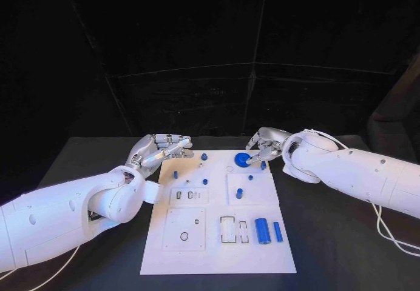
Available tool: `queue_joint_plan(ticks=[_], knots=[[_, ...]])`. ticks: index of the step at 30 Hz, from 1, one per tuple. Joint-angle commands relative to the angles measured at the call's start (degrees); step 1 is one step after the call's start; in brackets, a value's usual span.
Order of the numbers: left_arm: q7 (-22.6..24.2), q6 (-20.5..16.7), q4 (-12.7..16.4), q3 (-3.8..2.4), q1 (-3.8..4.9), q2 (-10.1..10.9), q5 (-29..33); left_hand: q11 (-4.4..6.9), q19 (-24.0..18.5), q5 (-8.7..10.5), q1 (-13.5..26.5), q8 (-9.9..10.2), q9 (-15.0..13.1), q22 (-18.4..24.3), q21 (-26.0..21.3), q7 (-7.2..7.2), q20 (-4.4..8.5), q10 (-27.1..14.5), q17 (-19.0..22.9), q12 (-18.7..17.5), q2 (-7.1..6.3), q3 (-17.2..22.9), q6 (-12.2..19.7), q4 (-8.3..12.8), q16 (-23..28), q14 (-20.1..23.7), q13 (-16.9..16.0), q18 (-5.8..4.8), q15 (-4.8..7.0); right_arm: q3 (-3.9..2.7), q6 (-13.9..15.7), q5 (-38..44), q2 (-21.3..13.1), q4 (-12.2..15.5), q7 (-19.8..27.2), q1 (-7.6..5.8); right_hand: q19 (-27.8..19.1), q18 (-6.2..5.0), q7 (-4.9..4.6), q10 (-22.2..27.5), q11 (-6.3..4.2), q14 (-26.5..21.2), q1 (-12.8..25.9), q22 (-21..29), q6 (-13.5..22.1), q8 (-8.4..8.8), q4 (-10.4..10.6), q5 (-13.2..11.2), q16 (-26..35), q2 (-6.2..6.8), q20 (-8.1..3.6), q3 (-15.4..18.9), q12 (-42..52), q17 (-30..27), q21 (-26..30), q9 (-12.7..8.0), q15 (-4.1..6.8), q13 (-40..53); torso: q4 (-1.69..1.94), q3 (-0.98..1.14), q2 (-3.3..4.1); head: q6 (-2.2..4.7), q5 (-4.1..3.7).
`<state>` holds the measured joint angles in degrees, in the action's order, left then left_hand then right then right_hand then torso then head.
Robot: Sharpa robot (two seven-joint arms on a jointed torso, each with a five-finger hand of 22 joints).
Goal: Assemble the parts on the task board
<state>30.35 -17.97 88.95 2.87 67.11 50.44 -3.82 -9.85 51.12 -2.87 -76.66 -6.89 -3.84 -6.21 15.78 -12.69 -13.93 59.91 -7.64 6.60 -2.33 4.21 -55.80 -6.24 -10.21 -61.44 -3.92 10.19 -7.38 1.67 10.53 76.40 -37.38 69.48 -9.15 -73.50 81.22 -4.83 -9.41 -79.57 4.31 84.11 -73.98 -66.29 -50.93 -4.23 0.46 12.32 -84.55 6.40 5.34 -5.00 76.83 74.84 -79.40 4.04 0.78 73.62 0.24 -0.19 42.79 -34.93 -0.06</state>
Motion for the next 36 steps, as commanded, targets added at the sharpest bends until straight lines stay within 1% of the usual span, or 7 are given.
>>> queue_joint_plan(ticks=[1,6,9,14,21,25,36], knots=[[0.4,0.8,-0.1,-0.05,0.08,-0.1,0.1,0.08,0.3,0.10,-0.1,0.3,0.1,0.1,-0.1,-0.10,0.09,0.5,-0.1,-0.4,0.42,0.0,-0.4,0.4,0.2,-0.4,0.1,0.31,-0.03,-0.01,-3.7,-0.2,0.8,-0.7,-1.0,-0.16,0.3,0.40,-0.14,-0.5,0.04,3.4,-0.6,-0.4,0.3,-0.42,0.4,0.3,-0.5,-0.25,0.13,0.1,0.7,0.6,-0.4,0.1,-0.44,0.9,0.00,-0.09,0.03,-0.16,-0.07],[0.4,0.8,-0.1,-0.05,0.07,-0.3,0.1,0.08,0.3,0.10,-0.1,0.3,0.1,0.1,-0.1,-0.10,0.09,0.5,-0.1,-0.4,0.42,0.0,-0.4,0.4,0.2,-0.4,0.1,0.31,-0.03,0.01,-3.5,0.1,2.1,-1.8,-1.0,-0.15,0.4,0.45,-0.15,-0.3,0.07,3.4,-1.2,-0.8,0.1,-0.55,0.3,0.7,-0.6,-0.74,0.21,-0.2,0.9,0.9,-0.6,0.1,-0.49,1.1,0.02,-0.04,0.01,-0.27,-0.08],[0.4,0.8,-0.2,-0.05,0.07,-0.3,0.1,0.08,0.3,0.10,-0.1,0.3,0.1,0.1,-0.1,-0.10,0.09,0.5,-0.1,-0.4,0.42,0.0,-0.4,0.4,0.2,-0.4,0.1,0.31,-0.03,0.02,-3.3,0.6,2.7,-2.4,-1.2,-0.15,0.4,0.48,-0.14,-0.3,0.07,3.5,-1.4,-0.9,0.1,-0.61,0.3,0.8,-0.7,-0.89,0.22,-0.3,1.0,1.0,-0.7,0.1,-0.50,1.3,0.00,-0.12,-0.03,-0.36,-0.09],[0.3,0.8,-0.2,-0.05,0.07,-0.3,0.1,0.13,0.3,0.10,-0.2,0.3,0.0,0.1,-0.2,-0.03,0.09,0.6,-0.1,-0.5,0.49,0.0,-0.4,0.5,0.2,-0.4,0.1,0.31,-0.01,0.03,-2.9,1.6,3.6,-3.4,-1.3,-0.14,0.4,0.51,-0.13,-0.5,0.06,3.5,-1.8,-1.1,-0.1,-0.71,0.1,0.8,-0.8,-1.30,0.24,-0.6,1.4,1.2,-0.8,0.1,-0.50,1.8,0.09,-0.06,0.01,-0.46,-0.04],[0.2,0.9,-0.3,-0.05,0.07,-0.3,0.1,0.13,0.3,0.10,-0.2,0.3,0.0,0.1,-0.2,-0.03,0.09,0.6,-0.1,-0.5,0.49,0.0,-0.4,0.5,0.2,-0.4,0.1,0.31,-0.01,0.03,-3.0,1.9,4.2,-4.2,-1.2,-0.14,0.6,0.59,-0.07,-1.2,0.02,3.5,-2.2,-1.6,-0.6,-0.99,-0.1,0.8,-0.9,-2.00,0.25,-1.1,2.4,1.6,-1.1,0.2,-0.49,3.0,0.02,-0.09,-0.01,-0.57,0.04],[0.2,0.9,-0.4,-0.05,0.07,-0.4,0.1,0.14,0.3,0.10,-0.2,0.3,0.0,0.1,-0.2,-0.03,0.10,0.6,-0.1,-0.5,0.50,0.1,-0.4,0.5,0.3,-0.4,0.1,0.32,0.00,0.03,-3.6,2.2,4.4,-4.3,-1.1,-0.13,0.6,0.65,-0.10,-1.9,0.04,3.5,-2.6,-2.0,-0.6,-1.04,-0.6,0.2,-1.0,-2.27,0.26,-1.5,3.4,1.8,-1.3,0.1,-0.50,4.2,0.00,-0.04,-0.01,-0.74,0.06],[0.0,1.0,-0.4,-0.05,0.07,-0.4,0.1,0.14,0.3,0.10,-0.2,0.3,0.1,0.1,-0.2,-0.03,0.10,0.6,-0.1,-0.5,0.51,0.1,-0.4,0.5,0.3,-0.4,0.1,0.32,0.00,0.05,-7.0,3.4,5.1,-5.1,-1.7,-0.10,0.8,0.75,-0.01,-2.9,-0.01,3.6,-2.8,-2.5,-1.4,-1.44,-1.1,-0.4,-1.2,-2.50,0.27,-2.0,4.7,2.1,-1.7,0.2,-0.50,5.9,0.02,-0.06,0.00,-1.02,0.15]])
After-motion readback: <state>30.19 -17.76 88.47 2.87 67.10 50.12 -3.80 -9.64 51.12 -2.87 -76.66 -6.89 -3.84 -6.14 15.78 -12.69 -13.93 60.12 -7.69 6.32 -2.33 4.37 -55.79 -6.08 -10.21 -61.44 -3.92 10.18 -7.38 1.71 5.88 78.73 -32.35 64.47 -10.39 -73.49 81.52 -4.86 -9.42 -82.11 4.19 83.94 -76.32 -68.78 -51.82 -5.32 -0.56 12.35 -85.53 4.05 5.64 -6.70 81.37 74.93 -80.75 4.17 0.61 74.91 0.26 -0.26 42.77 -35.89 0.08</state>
